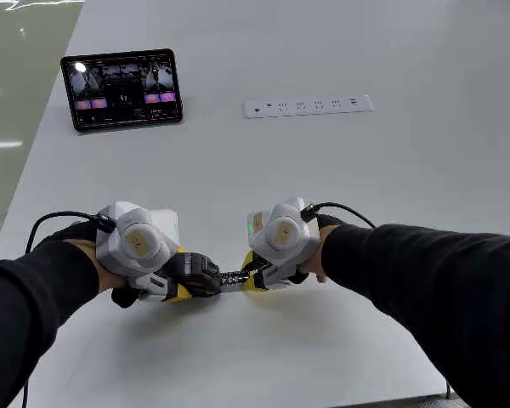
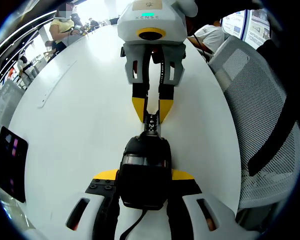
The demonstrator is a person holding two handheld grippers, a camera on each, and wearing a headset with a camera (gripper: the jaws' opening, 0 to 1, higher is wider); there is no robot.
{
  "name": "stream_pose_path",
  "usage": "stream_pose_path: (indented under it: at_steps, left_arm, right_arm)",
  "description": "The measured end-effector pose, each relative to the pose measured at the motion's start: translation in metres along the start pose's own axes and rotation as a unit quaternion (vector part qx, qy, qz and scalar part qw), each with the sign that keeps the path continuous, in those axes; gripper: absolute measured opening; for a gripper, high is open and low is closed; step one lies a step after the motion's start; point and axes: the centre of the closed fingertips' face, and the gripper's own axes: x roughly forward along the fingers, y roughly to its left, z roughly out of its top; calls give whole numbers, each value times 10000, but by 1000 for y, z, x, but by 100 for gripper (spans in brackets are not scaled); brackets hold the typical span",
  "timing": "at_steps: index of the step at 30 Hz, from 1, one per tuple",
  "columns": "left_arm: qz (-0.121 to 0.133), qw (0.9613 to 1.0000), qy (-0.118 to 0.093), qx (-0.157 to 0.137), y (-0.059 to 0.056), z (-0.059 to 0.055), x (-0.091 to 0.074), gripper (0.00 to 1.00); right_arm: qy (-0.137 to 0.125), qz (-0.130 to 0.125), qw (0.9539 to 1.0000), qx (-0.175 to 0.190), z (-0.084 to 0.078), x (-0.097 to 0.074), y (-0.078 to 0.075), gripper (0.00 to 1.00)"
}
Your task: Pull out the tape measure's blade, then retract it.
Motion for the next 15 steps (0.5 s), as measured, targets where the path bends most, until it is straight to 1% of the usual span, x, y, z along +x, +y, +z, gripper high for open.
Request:
stream_pose_path:
  at_steps: [15]
  left_arm:
    - [-1,10000,0,13,-1,0,-1,31]
  right_arm:
    - [50,-24,10000,53,-8,-7,0,10]
